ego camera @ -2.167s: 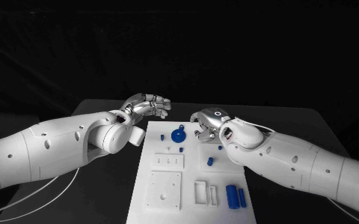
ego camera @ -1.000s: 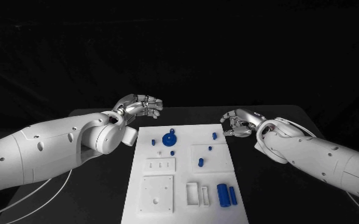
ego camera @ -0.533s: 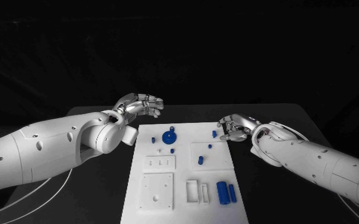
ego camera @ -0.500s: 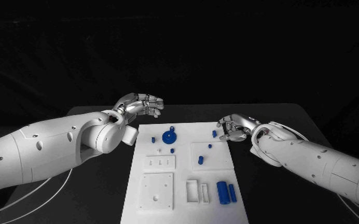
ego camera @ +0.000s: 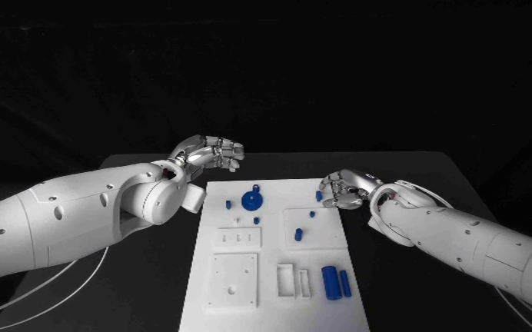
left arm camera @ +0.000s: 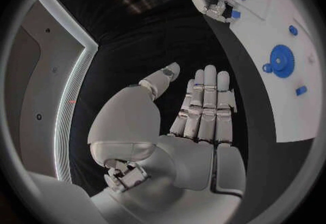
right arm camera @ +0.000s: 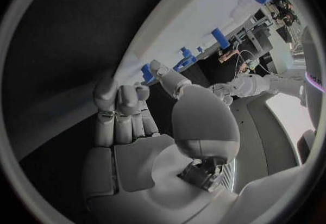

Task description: Assemble the parts on the task board

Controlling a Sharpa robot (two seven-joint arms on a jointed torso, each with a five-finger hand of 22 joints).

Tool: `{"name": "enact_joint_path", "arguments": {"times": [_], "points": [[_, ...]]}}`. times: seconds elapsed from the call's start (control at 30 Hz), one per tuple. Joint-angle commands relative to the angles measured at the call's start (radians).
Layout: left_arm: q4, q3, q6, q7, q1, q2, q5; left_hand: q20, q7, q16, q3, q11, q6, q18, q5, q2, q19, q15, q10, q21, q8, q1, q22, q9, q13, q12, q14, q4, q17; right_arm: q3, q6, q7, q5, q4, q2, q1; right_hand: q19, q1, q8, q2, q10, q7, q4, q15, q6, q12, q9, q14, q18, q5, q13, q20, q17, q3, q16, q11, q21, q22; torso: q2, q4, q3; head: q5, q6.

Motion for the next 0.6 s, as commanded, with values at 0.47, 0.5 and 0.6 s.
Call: {"name": "enact_joint_path", "arguments": {"times": [0.47, 0.5, 0.6], "points": [[0.006, 0.001, 0.012, 0.011, 0.001, -0.001, -0.006, 0.0, 0.003, 0.002, 0.004, 0.006, 0.003, 0.018, 0.001, -0.001, -0.007, -0.002, -0.002, 0.005, -0.007, -0.004, 0.018, 0.002, 0.0, -0.002, -0.005, -0.004, 0.002, 0.0, 0.034, 0.002, -0.016, -0.001, 0.016, -0.001, -0.005, -0.006, 0.017, 0.015, -0.08, 0.036, 0.043, -0.011, 0.11, 0.008, -0.004, -0.005, 0.1, -0.051, -0.003, 0.002, 0.006, 0.084, -0.006, 0.029, 0.006, 0.019, -0.002, -0.0011, 0.0007, 0.004, -0.009], [0.007, 0.001, 0.012, 0.011, 0.001, -0.001, -0.006, 0.0, 0.003, 0.002, 0.004, 0.006, 0.003, 0.018, 0.001, -0.001, -0.007, -0.002, -0.002, 0.005, -0.007, -0.004, 0.018, 0.002, 0.0, -0.002, -0.005, -0.004, 0.002, 0.0, 0.034, 0.001, -0.017, -0.001, 0.017, -0.001, -0.005, -0.007, 0.017, 0.014, -0.079, 0.036, 0.044, -0.011, 0.11, 0.008, -0.004, -0.005, 0.1, -0.051, -0.003, 0.002, 0.006, 0.085, -0.006, 0.029, 0.006, 0.019, -0.002, -0.0012, 0.0009, 0.005, -0.009], [0.007, 0.001, 0.012, 0.011, 0.001, -0.001, -0.007, 0.0, 0.003, 0.002, 0.004, 0.006, 0.003, 0.018, 0.001, -0.001, -0.007, -0.002, -0.002, 0.005, -0.007, -0.004, 0.018, 0.002, 0.0, -0.002, -0.005, -0.004, 0.002, 0.0, 0.036, -0.001, -0.019, -0.002, 0.02, -0.001, -0.005, -0.008, 0.018, 0.013, -0.079, 0.035, 0.044, -0.012, 0.112, 0.009, -0.004, -0.005, 0.1, -0.051, -0.003, 0.002, 0.006, 0.085, -0.006, 0.028, 0.007, 0.019, -0.002, -0.001, 0.0009, 0.004, -0.009]]}}
